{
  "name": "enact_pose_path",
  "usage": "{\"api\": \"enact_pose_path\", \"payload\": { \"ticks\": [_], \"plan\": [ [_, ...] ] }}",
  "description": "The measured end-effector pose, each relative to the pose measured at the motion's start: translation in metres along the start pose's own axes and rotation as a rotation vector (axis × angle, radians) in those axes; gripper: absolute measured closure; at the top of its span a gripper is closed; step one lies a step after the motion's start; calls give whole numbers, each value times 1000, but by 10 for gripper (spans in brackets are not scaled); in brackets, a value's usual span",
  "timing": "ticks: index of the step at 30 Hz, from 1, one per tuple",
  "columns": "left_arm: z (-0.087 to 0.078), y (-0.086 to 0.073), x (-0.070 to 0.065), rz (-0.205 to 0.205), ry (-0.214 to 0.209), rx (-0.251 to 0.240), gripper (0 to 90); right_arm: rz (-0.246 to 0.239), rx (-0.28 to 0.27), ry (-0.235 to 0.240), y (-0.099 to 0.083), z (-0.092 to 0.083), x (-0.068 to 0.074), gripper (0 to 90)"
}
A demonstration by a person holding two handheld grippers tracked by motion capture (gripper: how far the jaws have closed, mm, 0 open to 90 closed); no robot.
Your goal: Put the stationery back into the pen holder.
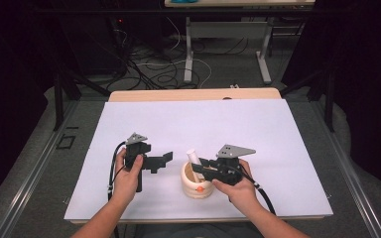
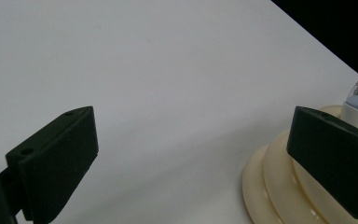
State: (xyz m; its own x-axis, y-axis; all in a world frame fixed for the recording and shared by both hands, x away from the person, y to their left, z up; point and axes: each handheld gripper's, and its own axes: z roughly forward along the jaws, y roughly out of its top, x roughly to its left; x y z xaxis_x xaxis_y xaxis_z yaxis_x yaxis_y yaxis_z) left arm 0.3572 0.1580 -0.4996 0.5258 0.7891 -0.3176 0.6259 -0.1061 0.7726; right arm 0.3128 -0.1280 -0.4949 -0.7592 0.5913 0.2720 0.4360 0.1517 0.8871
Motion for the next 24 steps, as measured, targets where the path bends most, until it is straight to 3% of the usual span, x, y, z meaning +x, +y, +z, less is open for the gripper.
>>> {"api": "enact_pose_path", "payload": {
  "ticks": [20,24],
  "plan": [
    [1,-4,3,-6,4,24,50,19,53,22,-6,2,-4,691],
    [1,-5,4,-9,5,18,50,11,48,36,-4,2,-4,604]
  ]
}}
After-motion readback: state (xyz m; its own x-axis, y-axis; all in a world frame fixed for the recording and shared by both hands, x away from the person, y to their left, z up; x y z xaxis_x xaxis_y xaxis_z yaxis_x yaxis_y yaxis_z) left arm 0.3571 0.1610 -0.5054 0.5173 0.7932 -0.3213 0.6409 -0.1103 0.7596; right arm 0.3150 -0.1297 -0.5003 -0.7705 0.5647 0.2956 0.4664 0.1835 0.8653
